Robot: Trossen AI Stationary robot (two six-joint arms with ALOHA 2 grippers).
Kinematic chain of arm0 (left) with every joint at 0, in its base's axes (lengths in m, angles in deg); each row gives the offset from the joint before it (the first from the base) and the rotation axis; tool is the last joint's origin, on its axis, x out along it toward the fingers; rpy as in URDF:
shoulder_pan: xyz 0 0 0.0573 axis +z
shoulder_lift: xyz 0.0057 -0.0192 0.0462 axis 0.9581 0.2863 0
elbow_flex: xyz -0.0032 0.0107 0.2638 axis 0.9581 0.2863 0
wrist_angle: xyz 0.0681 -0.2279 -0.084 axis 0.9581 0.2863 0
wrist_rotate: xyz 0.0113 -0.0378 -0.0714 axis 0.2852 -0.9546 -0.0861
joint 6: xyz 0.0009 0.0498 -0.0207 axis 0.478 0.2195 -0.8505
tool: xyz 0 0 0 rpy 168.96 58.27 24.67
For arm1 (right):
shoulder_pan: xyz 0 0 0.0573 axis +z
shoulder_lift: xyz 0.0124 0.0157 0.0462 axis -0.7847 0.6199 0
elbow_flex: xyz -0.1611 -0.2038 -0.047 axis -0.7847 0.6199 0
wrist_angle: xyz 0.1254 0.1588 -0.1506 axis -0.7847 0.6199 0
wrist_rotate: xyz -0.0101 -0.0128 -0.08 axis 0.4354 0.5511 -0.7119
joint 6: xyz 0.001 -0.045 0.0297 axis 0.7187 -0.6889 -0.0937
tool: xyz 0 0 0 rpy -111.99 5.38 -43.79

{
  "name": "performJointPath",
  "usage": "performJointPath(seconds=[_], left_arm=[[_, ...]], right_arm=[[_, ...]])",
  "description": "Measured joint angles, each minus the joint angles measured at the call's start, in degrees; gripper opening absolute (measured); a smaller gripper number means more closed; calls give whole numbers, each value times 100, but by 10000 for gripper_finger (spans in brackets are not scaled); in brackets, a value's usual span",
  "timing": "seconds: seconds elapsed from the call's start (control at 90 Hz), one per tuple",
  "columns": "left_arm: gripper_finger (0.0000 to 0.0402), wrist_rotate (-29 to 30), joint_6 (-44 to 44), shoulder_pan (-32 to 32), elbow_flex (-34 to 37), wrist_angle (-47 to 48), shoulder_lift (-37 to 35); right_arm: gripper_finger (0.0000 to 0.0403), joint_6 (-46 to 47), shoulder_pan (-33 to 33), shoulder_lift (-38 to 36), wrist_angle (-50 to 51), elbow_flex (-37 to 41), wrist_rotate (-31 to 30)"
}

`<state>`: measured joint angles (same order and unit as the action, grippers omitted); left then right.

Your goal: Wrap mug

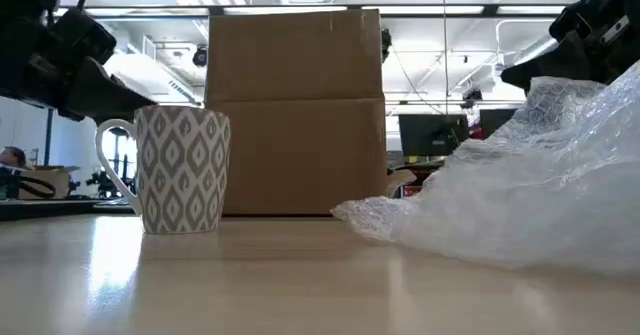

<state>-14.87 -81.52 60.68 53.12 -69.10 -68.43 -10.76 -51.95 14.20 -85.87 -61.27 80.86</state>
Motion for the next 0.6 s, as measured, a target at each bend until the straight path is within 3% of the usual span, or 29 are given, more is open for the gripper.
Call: performJointPath(seconds=[0.167,0.322,0.478,0.6], left_arm=[[8,53,-524,7,1,-963,0],[8,193,-423,7,1,-2047,-2],[7,251,-106,9,-1,-2649,7],[1,281,-87,7,-118,-2694,133]], right_arm=[[3,138,1,-2,-199,2,-7],[3,1173,1,0,-230,2,-12],[3,1077,-3,0,-581,2,-328],[3,646,-3,125,-1628,2,-235]])
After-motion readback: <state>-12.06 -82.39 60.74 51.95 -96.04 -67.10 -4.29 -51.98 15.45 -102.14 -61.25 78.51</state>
